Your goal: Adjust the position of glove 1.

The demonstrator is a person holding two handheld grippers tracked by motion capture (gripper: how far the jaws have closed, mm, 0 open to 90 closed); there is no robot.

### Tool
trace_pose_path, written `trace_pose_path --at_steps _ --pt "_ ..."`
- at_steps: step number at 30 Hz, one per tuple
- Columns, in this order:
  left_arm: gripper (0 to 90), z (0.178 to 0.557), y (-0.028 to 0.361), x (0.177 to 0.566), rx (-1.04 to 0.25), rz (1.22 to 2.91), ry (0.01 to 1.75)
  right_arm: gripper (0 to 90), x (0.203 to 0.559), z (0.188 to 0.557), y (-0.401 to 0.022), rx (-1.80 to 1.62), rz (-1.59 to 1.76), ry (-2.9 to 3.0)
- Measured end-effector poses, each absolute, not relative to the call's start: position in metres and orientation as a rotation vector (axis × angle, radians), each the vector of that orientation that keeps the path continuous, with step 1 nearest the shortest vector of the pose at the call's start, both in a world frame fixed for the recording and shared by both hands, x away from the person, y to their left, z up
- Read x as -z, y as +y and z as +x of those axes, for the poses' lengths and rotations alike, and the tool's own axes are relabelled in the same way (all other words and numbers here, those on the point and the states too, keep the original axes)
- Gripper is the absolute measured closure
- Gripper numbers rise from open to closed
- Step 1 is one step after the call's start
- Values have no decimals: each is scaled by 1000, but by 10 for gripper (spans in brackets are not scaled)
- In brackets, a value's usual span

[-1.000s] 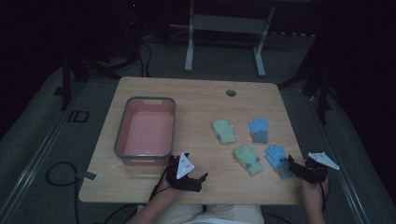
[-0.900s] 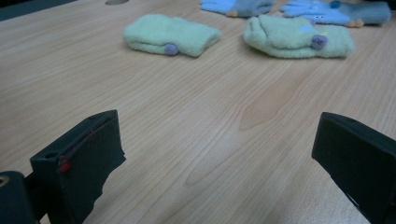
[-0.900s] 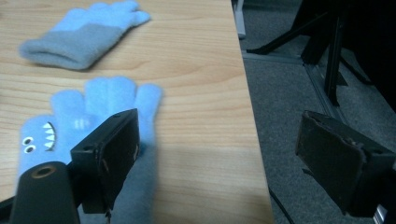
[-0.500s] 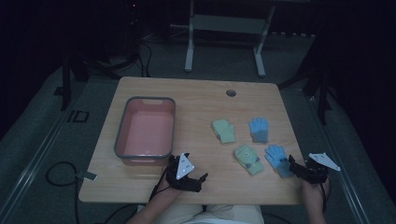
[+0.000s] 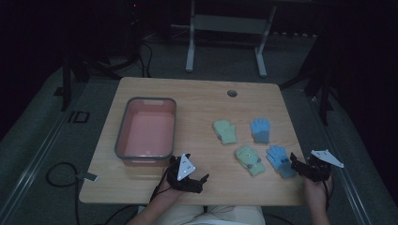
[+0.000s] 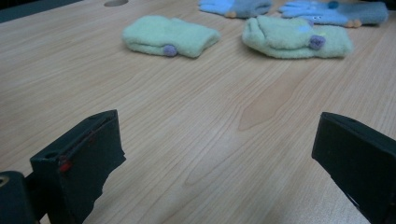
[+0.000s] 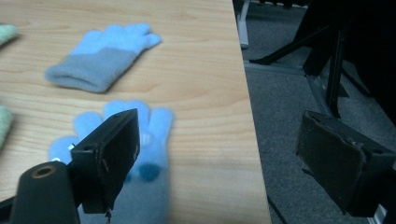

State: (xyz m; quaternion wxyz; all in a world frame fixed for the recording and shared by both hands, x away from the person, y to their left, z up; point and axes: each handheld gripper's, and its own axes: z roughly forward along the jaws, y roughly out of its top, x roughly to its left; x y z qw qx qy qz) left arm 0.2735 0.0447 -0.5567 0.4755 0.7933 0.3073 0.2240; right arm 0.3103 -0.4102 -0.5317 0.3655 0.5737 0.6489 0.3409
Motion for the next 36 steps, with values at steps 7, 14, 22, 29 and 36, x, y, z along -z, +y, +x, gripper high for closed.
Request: trace_pose_path --at_steps 7,14,22,29,36 --pt "16 273 45 557 -549 1940 751 138 518 311 -407 -875 1443 1668" --pt "16 274 45 557 -547 1938 752 128 491 314 -401 -919 1408 1648" --pt "16 273 45 557 -548 1935 750 154 464 322 -392 -983 1394 1641" --pt "16 273 45 557 -547 1936 750 122 444 326 -385 -999 1458 1578" --pt "16 273 44 557 -548 1936 749 115 434 333 -370 -986 1379 1632"
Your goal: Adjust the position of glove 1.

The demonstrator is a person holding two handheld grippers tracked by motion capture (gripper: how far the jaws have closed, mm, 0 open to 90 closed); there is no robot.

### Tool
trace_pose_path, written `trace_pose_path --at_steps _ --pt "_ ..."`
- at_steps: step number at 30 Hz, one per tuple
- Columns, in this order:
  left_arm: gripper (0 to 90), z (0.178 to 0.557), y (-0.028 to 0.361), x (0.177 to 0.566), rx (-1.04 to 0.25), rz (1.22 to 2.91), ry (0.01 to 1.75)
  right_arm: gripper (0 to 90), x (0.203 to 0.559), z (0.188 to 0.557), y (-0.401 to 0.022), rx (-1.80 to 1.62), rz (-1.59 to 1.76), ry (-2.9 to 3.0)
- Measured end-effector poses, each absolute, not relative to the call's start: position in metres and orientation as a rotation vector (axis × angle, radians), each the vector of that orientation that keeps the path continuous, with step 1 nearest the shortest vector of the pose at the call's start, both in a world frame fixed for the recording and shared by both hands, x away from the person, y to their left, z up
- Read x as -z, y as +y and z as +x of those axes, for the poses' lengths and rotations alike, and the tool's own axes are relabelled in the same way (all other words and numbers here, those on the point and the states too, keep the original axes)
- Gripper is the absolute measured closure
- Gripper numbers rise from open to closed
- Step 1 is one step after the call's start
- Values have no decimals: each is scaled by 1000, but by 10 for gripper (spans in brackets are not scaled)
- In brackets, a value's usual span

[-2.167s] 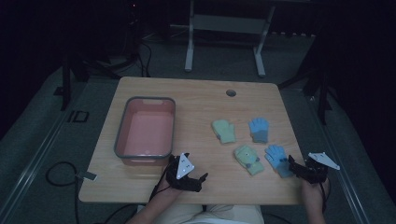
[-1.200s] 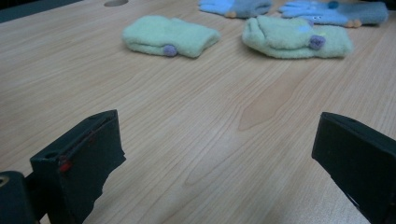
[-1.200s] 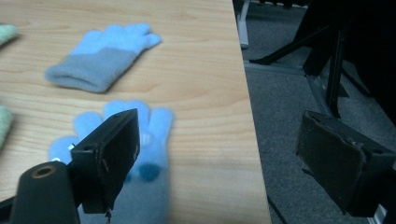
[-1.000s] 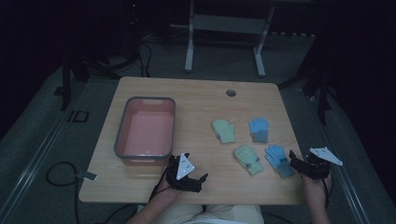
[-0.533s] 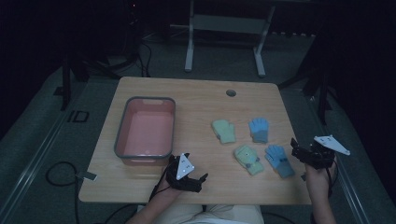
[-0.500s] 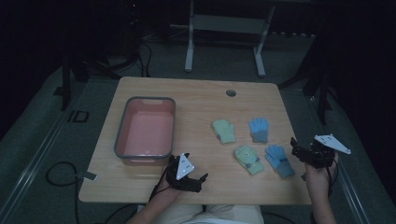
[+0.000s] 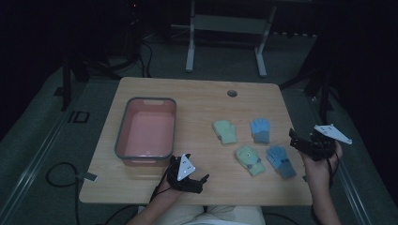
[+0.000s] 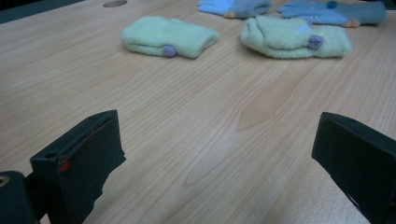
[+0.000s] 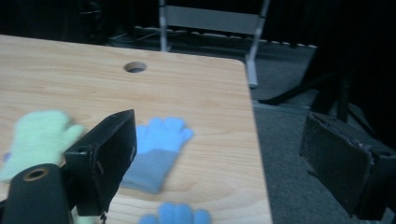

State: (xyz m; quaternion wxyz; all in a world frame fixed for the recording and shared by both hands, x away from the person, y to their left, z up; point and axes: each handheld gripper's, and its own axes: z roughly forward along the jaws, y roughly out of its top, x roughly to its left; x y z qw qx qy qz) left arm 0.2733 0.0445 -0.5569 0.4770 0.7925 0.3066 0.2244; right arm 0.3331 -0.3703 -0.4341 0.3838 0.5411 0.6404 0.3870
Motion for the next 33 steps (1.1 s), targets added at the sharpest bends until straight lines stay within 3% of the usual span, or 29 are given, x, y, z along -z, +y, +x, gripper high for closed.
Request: trace_pose_path --at_steps 2,6,25,33 --pt "16 273 45 557 -548 1938 748 189 431 336 -363 -1019 1372 1671" --pt "16 273 45 557 -548 1934 748 239 428 339 -353 -1042 1342 1719" --pt "16 273 45 557 -547 1936 742 249 430 372 -287 -1172 1165 1907" --pt "16 273 44 557 -548 1939 736 316 442 390 -261 -1193 1112 1975"
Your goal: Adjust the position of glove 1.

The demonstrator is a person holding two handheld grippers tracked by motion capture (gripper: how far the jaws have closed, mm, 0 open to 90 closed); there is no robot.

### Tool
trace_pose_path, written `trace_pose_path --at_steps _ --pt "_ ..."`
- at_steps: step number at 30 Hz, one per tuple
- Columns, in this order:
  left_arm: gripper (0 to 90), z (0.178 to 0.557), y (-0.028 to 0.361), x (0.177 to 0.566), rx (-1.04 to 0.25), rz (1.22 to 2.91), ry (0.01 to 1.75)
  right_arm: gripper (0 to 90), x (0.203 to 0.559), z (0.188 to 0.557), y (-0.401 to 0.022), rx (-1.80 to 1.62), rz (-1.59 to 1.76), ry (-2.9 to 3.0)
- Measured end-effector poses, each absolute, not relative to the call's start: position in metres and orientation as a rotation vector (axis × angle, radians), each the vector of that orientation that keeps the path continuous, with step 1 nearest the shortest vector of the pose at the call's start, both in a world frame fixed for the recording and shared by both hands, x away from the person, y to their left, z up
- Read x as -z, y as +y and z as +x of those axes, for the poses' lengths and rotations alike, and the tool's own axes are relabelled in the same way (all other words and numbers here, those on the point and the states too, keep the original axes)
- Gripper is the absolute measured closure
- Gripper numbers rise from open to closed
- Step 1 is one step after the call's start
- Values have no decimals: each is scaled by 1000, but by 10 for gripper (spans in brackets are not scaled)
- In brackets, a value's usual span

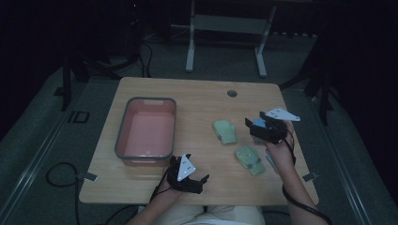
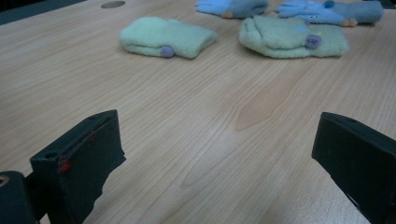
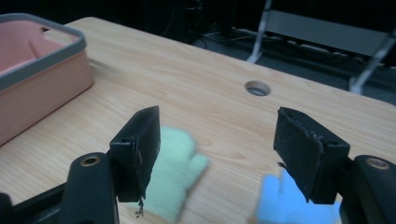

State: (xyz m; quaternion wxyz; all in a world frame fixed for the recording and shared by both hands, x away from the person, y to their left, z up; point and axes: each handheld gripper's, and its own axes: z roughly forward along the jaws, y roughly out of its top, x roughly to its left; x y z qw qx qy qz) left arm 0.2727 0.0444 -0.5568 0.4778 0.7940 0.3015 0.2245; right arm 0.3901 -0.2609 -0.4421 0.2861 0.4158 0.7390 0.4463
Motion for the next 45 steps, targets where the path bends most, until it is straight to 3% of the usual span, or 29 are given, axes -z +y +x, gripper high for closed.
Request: trace_pose_path --at_steps 28,40,43,45 --pt "16 270 44 557 -568 1935 710 606 512 453 -206 -1085 1104 2304" --pt "16 270 44 557 -565 1931 710 614 539 473 -197 -911 1174 2426" --pt "16 270 44 557 -565 1931 711 671 539 472 -195 -894 1172 2436" --pt "16 270 45 557 -563 1930 713 760 539 472 -193 -882 1160 2442"
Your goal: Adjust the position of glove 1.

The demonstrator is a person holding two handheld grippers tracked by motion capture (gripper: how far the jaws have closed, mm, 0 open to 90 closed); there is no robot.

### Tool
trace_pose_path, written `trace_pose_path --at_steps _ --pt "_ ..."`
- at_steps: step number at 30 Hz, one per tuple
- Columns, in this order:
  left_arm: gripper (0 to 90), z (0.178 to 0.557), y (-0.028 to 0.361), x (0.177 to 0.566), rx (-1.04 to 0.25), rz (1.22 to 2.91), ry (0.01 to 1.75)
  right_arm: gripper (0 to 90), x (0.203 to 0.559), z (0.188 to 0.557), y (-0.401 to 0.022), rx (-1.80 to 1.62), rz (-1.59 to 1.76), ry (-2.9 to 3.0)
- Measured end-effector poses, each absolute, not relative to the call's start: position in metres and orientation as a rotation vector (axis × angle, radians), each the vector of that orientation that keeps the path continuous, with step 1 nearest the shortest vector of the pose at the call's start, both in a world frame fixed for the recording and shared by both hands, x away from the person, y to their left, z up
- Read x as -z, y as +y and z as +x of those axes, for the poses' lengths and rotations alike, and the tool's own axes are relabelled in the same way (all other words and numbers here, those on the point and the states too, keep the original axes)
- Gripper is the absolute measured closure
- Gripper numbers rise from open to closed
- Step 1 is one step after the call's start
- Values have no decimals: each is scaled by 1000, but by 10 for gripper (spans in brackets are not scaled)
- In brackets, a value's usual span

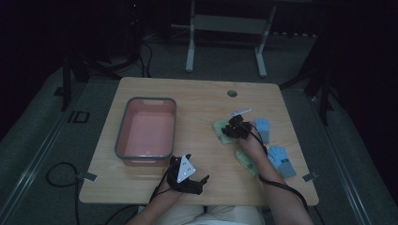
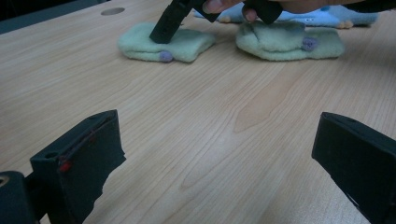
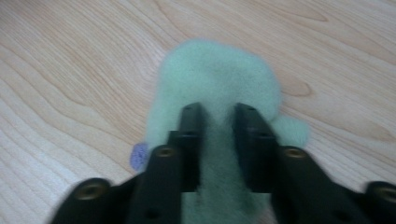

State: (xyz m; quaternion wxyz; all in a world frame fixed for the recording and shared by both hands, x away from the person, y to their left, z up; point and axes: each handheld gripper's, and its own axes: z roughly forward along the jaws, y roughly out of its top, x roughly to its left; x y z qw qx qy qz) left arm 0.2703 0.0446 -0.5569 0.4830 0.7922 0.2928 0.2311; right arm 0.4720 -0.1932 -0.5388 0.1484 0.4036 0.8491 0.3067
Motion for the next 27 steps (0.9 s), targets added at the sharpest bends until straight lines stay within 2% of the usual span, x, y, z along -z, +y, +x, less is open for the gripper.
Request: trace_pose_path --at_steps 2,6,12,13,18,27 --pt "16 270 45 557 -561 1930 714 828 539 470 -190 -875 1164 2433" --pt "16 271 45 557 -545 1928 717 861 537 468 -186 -861 1215 2391" --pt "16 271 46 557 -544 1927 713 868 516 455 -180 -899 1265 2322" --pt "16 271 45 557 -546 1934 710 869 502 445 -176 -917 1300 2257" --pt "16 271 45 557 -557 1938 703 870 481 420 -168 -996 1359 2156" --pt "16 271 44 557 -556 1936 705 870 461 378 -159 -1055 1398 2065"
